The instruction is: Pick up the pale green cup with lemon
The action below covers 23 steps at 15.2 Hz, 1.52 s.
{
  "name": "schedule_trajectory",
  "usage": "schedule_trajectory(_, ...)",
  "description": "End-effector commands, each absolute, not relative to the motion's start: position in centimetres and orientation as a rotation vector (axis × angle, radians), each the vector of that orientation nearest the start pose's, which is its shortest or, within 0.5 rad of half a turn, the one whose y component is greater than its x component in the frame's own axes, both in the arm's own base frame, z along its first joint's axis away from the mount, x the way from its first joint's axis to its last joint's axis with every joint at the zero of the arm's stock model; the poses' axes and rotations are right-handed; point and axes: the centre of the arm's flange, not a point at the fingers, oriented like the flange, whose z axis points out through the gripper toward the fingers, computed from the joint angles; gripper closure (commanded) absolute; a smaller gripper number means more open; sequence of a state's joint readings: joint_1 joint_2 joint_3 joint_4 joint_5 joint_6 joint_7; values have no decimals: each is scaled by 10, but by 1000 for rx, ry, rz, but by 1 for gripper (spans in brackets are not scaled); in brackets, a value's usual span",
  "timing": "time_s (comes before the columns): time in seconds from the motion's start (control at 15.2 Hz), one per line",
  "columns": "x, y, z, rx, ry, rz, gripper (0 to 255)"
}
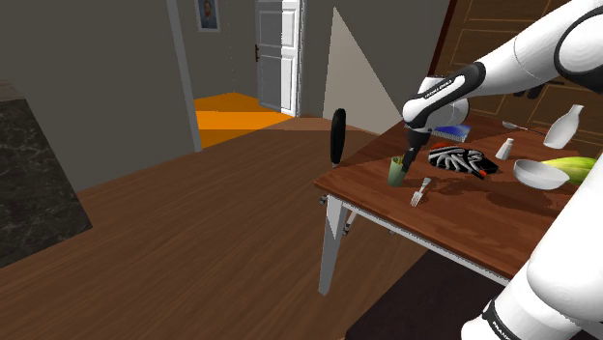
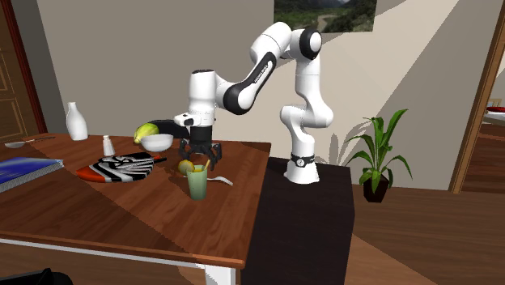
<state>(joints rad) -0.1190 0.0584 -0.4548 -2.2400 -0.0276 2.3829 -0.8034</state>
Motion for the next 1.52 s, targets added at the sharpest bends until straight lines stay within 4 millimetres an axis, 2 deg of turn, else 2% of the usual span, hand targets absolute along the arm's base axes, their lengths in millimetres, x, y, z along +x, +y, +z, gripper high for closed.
schedule_trajectory(0.0,453,-293,347,-3208,-404,-67,0)
schedule_trajectory(0.07,453,-293,347,-3208,-404,-67,0)
schedule_trajectory(0.13,453,-293,347,-3208,-404,-67,255)
schedule_trajectory(0.73,453,-293,347,-3208,-404,-67,255)
schedule_trajectory(1.45,453,-293,406,-3208,-404,-67,255)
